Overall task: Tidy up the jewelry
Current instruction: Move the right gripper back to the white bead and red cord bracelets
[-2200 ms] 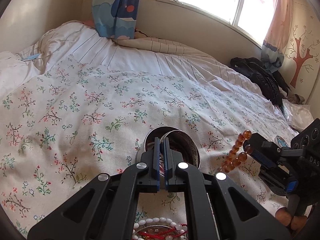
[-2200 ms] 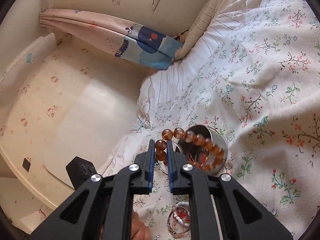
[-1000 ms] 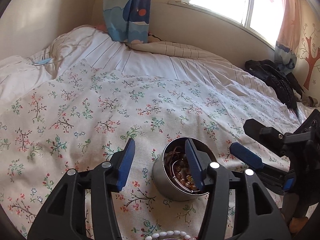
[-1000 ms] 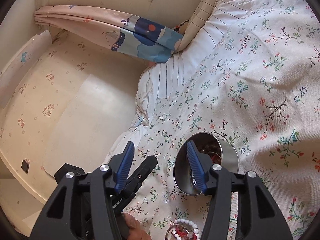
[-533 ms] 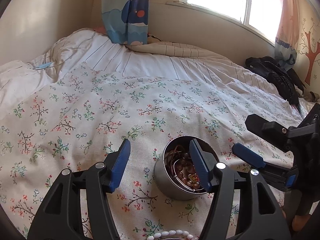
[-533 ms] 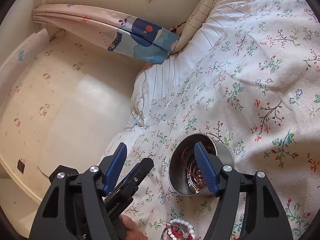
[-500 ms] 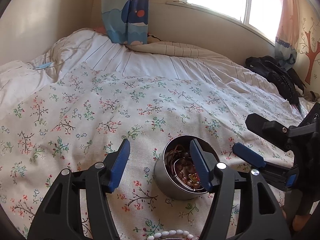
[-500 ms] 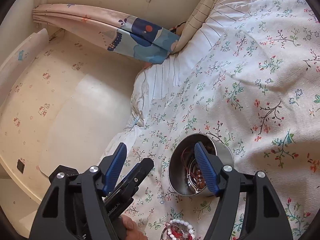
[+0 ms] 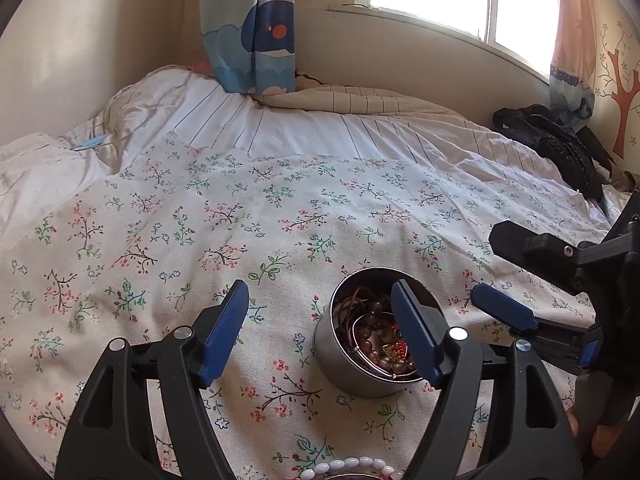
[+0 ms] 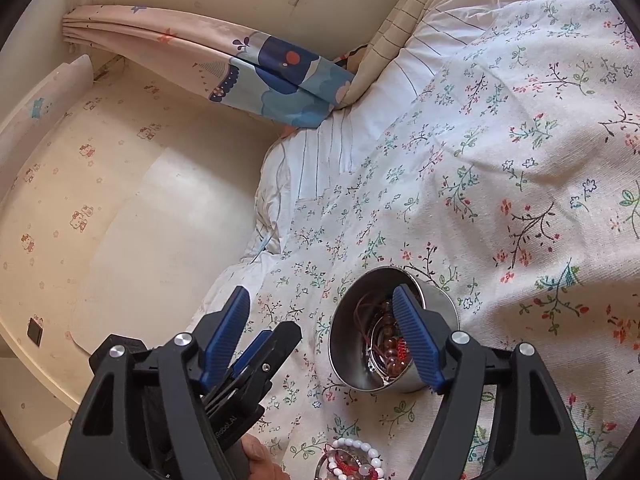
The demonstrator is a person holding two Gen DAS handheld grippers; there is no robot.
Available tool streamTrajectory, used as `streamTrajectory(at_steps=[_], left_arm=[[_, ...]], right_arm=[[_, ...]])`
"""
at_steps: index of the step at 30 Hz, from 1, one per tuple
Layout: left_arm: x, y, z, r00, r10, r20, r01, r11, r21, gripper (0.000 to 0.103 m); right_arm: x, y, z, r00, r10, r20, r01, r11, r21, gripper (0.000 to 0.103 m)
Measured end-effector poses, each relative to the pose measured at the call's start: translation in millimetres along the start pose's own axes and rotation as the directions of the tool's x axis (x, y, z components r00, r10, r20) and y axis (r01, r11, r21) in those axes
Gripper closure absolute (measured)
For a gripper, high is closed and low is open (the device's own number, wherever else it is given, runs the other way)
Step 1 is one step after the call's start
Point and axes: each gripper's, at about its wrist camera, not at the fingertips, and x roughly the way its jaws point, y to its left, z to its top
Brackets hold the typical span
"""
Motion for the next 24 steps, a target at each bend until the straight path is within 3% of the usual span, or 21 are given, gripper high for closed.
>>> streamTrajectory(at_steps=[18, 24], left_arm=[[-6.9, 0.1, -4.9, 0.999, 0.031, 0.016, -0.032, 0.999, 0.019, 0.024], [-11.5, 2.1, -8.6, 0.999, 0.043, 0.009, -0.043, 0.999, 0.023, 0.019]], right_arm=[[-2.6, 0.1, -2.3, 0.999, -0.035, 0.007, 0.035, 0.999, -0.003, 0.026], [-10.5, 4.6, -7.0, 0.996, -0.089, 0.015, 0.089, 0.995, -0.035, 0.026]])
